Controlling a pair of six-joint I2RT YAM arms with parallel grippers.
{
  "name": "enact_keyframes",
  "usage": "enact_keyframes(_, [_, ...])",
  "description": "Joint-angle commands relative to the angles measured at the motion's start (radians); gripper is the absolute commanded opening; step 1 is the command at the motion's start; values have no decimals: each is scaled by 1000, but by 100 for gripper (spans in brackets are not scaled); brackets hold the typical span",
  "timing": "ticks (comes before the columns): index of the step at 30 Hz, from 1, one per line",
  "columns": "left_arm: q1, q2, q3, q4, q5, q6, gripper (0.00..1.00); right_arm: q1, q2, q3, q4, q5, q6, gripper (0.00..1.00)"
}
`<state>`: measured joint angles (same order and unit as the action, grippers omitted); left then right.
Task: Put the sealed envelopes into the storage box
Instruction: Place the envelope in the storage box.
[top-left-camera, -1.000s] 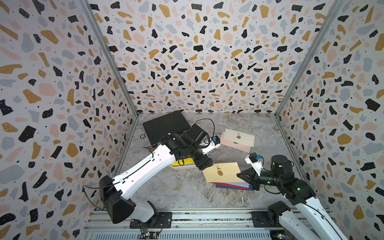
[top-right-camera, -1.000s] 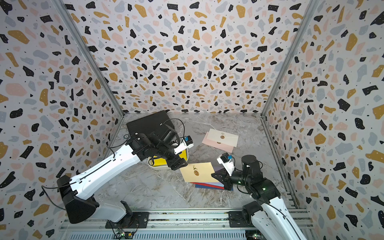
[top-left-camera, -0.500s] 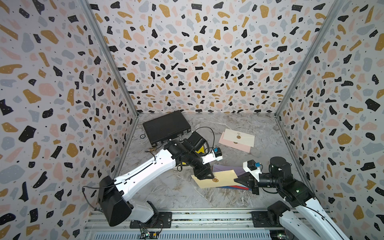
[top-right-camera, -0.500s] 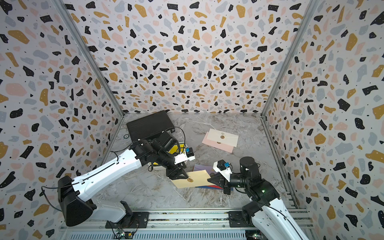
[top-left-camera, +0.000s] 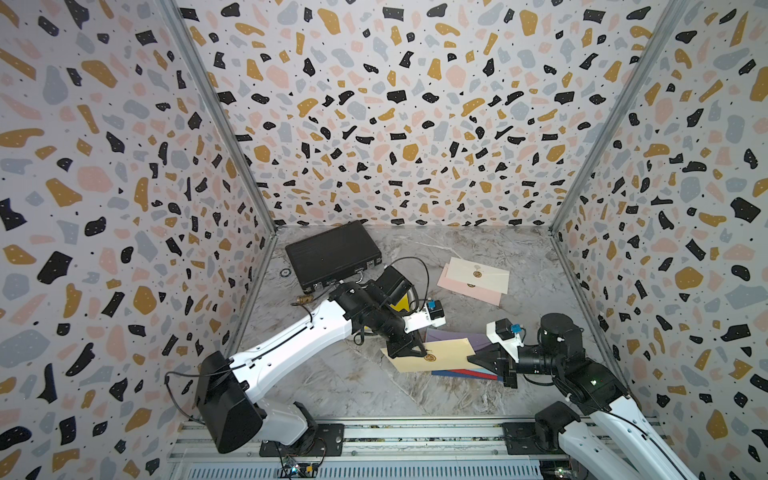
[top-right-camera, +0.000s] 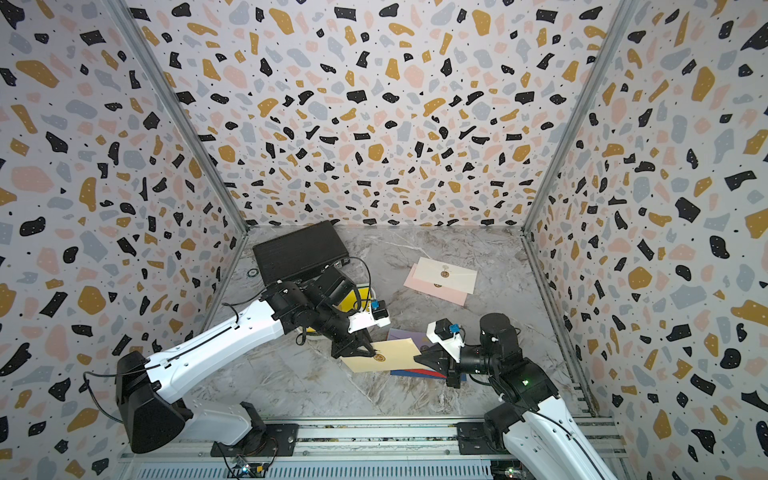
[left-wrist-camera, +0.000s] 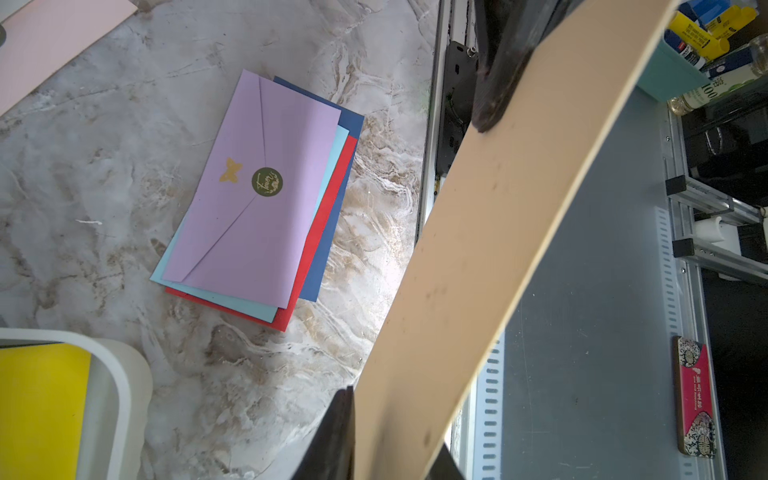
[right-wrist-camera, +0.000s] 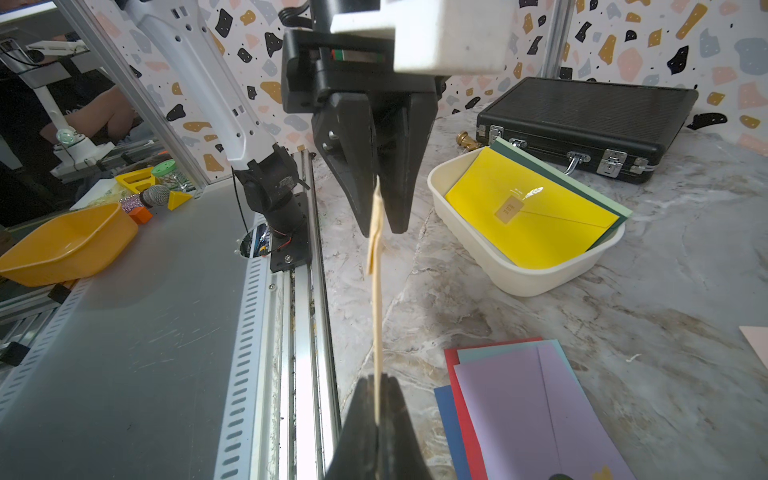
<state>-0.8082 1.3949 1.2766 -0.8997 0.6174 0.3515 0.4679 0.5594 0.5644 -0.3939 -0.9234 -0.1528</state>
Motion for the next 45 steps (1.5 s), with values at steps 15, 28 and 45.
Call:
enact_keyframes(15, [-1, 11, 40, 17, 78, 2, 20, 7, 1, -1, 9, -6, 27, 0])
enact_keyframes(28, [38, 32, 188, -163, -399, 213, 0, 7, -22, -13, -54, 289, 68, 57])
enact_keyframes(45, [335, 242, 353, -347, -402, 569, 0, 8, -47, -35, -49, 281, 87, 58])
